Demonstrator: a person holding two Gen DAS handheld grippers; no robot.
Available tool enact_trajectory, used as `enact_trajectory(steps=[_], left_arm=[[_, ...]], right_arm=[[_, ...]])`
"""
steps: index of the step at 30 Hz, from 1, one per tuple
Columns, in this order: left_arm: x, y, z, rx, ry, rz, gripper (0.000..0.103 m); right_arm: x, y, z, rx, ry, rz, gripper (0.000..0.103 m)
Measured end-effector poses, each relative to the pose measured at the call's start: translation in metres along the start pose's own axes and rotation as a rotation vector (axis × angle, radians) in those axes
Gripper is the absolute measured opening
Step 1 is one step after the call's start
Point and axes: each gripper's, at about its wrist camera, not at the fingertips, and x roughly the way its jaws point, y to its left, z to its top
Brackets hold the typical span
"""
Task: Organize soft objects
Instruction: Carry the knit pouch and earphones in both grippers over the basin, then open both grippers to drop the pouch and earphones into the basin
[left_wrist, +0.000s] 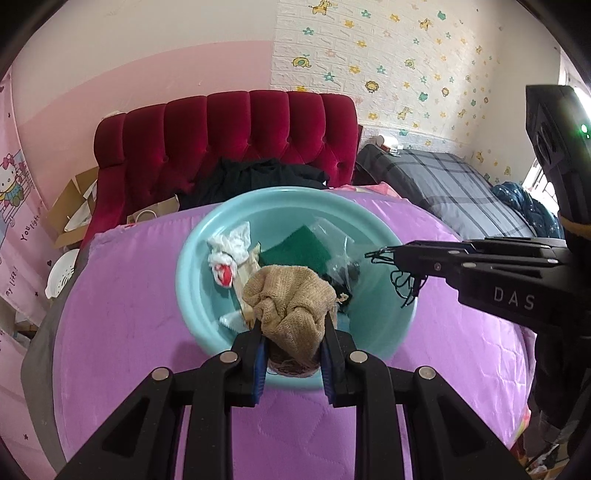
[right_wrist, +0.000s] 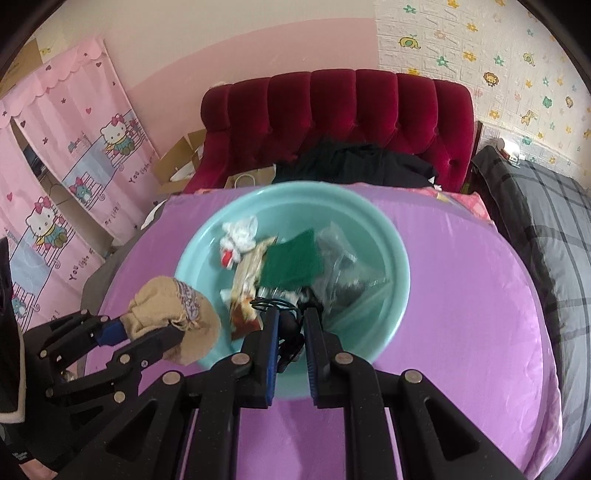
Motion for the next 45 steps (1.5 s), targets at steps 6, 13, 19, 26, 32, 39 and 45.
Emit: enact_trajectory(steps=[6, 13, 19, 26, 32, 39, 45], left_arm=[[0.024, 0.004, 0.014, 0.002, 0.012, -0.004, 0.026], [0.054, 0.009, 0.023, -0.004, 0.028, -0.001, 0.026], [0.076, 0.015, 0.028, -0.011, 0.037, 0.001, 0.026], [0.09, 0.018, 0.033, -0.013, 0.038, 0.011, 0.026], [0.091, 0.018, 0.033, -0.011, 0.033, 0.014, 0.028], [0.088, 0.019, 0.034, -0.005, 0.033, 0.064, 0.077], [0.079, 0.024, 0.033, -0.023, 0.009, 0.113, 0.103]], right_arm=[[0.021, -0.01, 0.024, 0.01, -0.012, -0.001, 0.014], [0.055, -0.024, 0.041, 0.046, 0.008, 0.008, 0.014], [0.08, -0.028, 0.045, 0.065, 0.026, 0.027, 0.014], [0.098, -0.025, 0.051, 0.064, 0.03, 0.031, 0.015], [0.103, -0.021, 0.055, 0.052, 0.026, 0.034, 0.017], [0.1, -0.016, 0.057, 0.044, -0.003, 0.021, 0.049], [0.091, -0.017, 0.058, 0.041, -0.031, -0.041, 0.091]])
